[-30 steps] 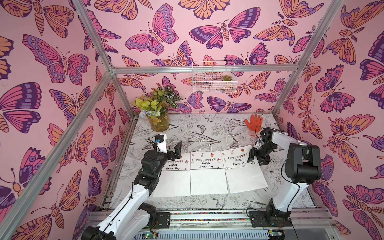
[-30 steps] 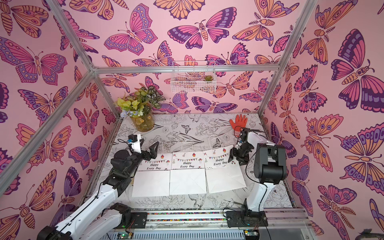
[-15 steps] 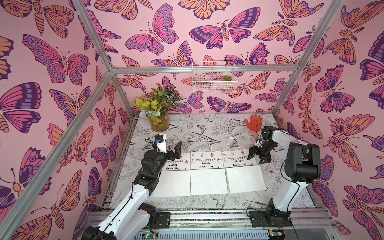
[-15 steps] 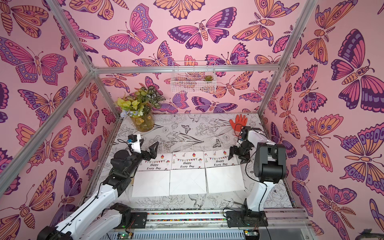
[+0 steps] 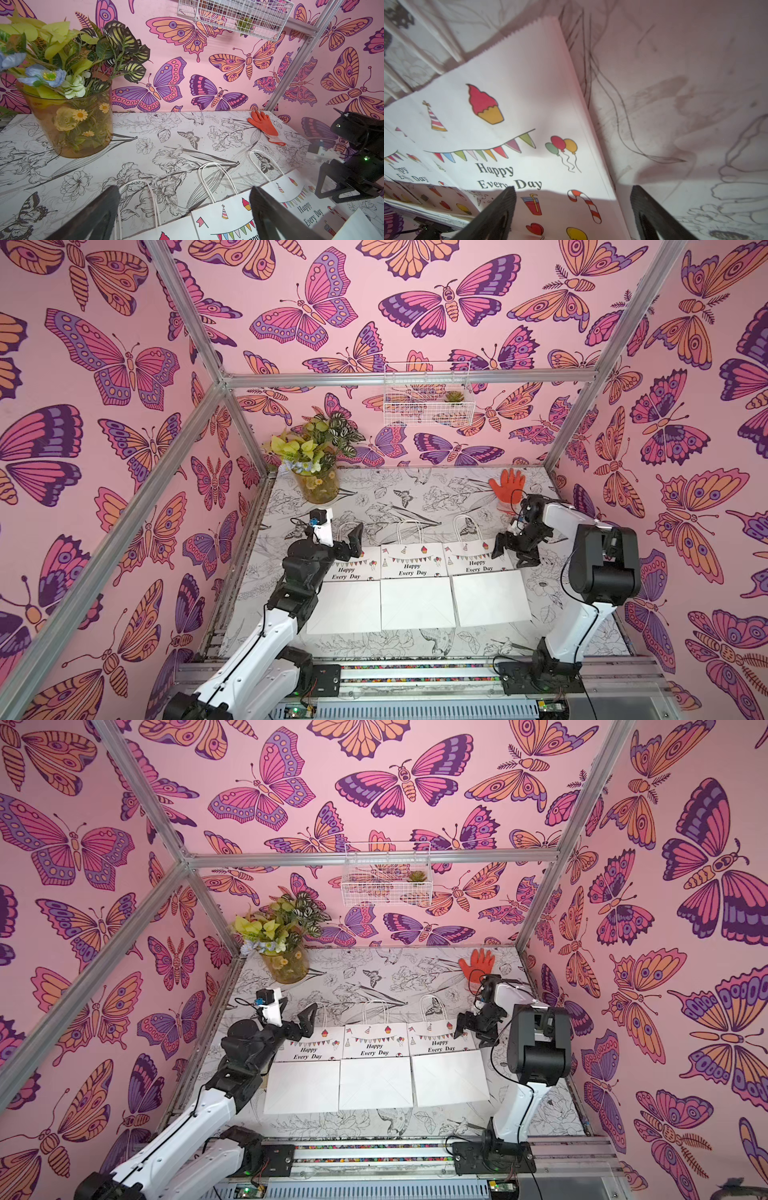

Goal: Put away the paper bag
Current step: Adjust the paper bag at the center of the board.

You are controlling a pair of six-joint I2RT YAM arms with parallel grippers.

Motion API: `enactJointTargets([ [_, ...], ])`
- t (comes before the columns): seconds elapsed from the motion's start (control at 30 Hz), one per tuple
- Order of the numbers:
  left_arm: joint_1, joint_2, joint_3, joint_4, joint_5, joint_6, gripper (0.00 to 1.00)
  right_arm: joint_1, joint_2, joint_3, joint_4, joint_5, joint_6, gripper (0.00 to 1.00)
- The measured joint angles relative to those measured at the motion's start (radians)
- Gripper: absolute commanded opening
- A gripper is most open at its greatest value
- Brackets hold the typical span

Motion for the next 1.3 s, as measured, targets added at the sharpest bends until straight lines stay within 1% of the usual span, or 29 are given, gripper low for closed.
enactJointTargets([
  [0.43,0.000,0.004,0.000,0.000,0.000,0.000,1.00,-0.006,0.001,-0.009,0.003,-0.055,0.001,0.88],
  [0.77,0.000,0.005,0.000,0.000,0.000,0.000,1.00,-0.006,-0.033,-0.056,0.035,-0.104,0.004,0.88],
  [0.87,0.000,0.005,0.000,0.000,0.000,0.000,1.00,-0.006,-0.042,-0.063,0.041,-0.093,0.004,0.88],
  [0.97,0.002,0.005,0.000,0.000,0.000,0.000,1.00,-0.006,-0.072,-0.068,0.046,-0.043,0.005,0.92],
  [1.03,0.005,0.005,0.000,-0.002,0.000,0.001,1.00,-0.006,-0.129,-0.069,0.053,0.005,0.008,0.94],
  [1.1,0.006,0.005,0.000,-0.007,0.000,0.004,1.00,-0.006,-0.203,-0.068,0.065,0.044,0.011,0.99],
  [1.2,0.006,-0.002,0.000,-0.027,-0.001,0.013,1.00,-0.006,-0.339,-0.068,0.099,0.084,0.024,0.99],
  [1.3,0.006,-0.030,0.000,-0.057,-0.016,0.032,1.00,-0.006,-0.523,-0.111,0.188,0.114,0.041,0.99],
])
